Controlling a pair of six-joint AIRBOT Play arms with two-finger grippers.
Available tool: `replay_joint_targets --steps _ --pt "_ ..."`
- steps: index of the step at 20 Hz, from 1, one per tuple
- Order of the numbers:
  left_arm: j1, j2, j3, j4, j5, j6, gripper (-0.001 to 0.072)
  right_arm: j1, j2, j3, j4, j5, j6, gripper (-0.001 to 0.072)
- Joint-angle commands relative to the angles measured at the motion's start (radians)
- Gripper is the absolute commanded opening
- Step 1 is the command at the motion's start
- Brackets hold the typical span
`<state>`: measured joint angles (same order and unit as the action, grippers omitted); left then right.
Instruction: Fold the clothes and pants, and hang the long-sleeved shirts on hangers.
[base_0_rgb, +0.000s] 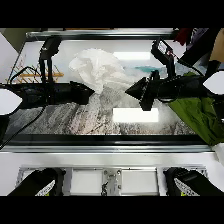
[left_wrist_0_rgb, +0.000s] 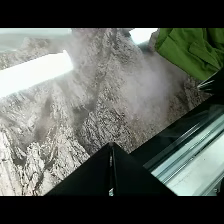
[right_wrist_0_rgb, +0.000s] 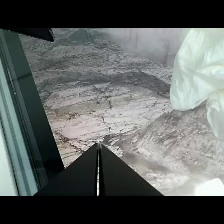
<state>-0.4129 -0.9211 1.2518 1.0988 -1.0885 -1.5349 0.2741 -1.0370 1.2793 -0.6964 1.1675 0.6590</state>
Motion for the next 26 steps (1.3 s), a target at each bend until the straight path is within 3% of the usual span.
replay_joint_targets --steps 1,5,6,7,10,14,22,26 --pt "-0.001 0.0 0.0 0.0 0.0 0.0 0.001 0.001 0.0 0.0 0.0 0.0 0.0 0.0018" --pt "-0.001 -0.001 0.0 0.002 0.005 0.002 0.0034 0.001 0.0 0.0 0.0 0.0 0.0 0.0018" --pt "-0.001 -0.001 0.0 0.012 0.024 0.003 0.0442 0.0 0.0 0.0 0.0 0.0 0.0 0.0018" --pt "0.007 -0.003 0.0 0.041 0.061 0.003 0.07 0.001 0.0 0.0 0.0 0.0 0.0 0.0018" --pt "0.082 -0.086 0.059 0.142 0.138 0.0 0.0697 0.001 0.0 0.0 0.0 0.0 0.0 0.0018" --pt "0.198 -0.36 0.219 0.106 0.158 0.001 0.0696 0.001 0.0 0.0 0.0 0.0 0.0 0.0018" --pt "0.205 -1.068 0.663 0.114 0.266 0.002 0.0696 0.001 0.0 0.0 0.0 0.0 0.0 0.0018" --pt "0.205 -1.258 0.816 0.111 0.37 0.001 0.0697 0.001 -0.002 0.0 0.0 0.0 0.0 0.0018"
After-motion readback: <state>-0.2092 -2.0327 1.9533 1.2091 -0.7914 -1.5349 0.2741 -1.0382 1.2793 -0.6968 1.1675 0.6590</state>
